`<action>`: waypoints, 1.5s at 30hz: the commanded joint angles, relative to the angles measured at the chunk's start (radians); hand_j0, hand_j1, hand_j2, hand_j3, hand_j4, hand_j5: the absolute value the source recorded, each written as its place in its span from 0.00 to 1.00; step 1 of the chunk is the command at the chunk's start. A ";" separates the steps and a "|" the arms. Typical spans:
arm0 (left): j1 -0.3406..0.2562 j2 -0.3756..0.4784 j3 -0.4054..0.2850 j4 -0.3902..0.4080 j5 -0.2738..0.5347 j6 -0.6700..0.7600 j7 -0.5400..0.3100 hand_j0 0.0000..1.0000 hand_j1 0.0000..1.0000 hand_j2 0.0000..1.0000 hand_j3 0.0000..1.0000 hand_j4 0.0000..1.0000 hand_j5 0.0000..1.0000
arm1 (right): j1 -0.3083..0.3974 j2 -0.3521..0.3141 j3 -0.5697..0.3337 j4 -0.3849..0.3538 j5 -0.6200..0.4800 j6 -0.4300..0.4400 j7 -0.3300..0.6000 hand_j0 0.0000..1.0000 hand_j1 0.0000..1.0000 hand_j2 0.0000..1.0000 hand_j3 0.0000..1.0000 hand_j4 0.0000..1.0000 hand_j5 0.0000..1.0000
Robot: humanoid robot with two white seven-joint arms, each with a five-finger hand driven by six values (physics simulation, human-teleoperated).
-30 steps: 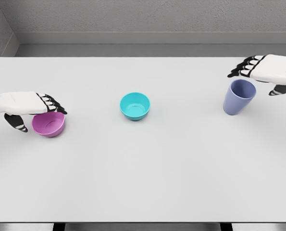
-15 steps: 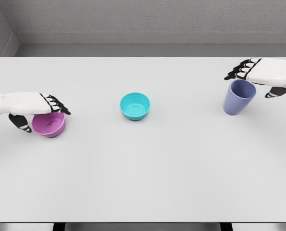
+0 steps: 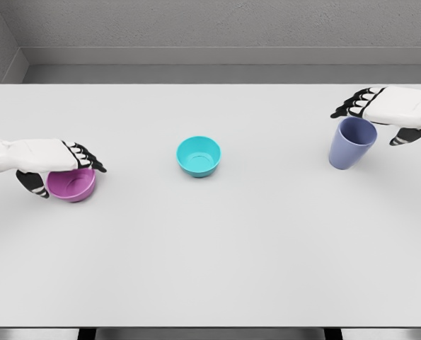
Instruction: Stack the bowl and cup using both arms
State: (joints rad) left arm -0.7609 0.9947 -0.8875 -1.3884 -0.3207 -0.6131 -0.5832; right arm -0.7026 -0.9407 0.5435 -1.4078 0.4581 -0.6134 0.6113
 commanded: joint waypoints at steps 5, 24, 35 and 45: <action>0.000 -0.001 -0.001 0.005 0.005 0.002 0.000 1.00 1.00 1.00 1.00 1.00 1.00 | 0.000 0.003 0.001 0.003 -0.004 0.003 0.000 1.00 1.00 1.00 1.00 1.00 1.00; 0.002 -0.019 -0.001 0.006 -0.020 0.002 0.000 1.00 1.00 1.00 1.00 1.00 1.00 | -0.002 0.022 0.024 -0.005 -0.006 0.003 0.000 1.00 1.00 1.00 1.00 1.00 1.00; 0.003 -0.018 -0.010 0.017 -0.020 0.002 0.000 1.00 1.00 1.00 1.00 1.00 1.00 | 0.000 0.022 0.026 -0.004 -0.004 0.003 0.000 1.00 1.00 1.00 1.00 1.00 1.00; 0.003 -0.018 -0.010 0.017 -0.023 0.002 0.000 0.73 0.73 0.73 0.73 0.73 0.73 | -0.002 0.022 0.026 -0.004 -0.006 0.003 0.000 1.00 1.00 1.00 1.00 1.00 1.00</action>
State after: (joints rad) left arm -0.7578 0.9764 -0.8982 -1.3715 -0.3477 -0.6130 -0.5831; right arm -0.7041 -0.9171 0.5695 -1.4112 0.4571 -0.6134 0.6113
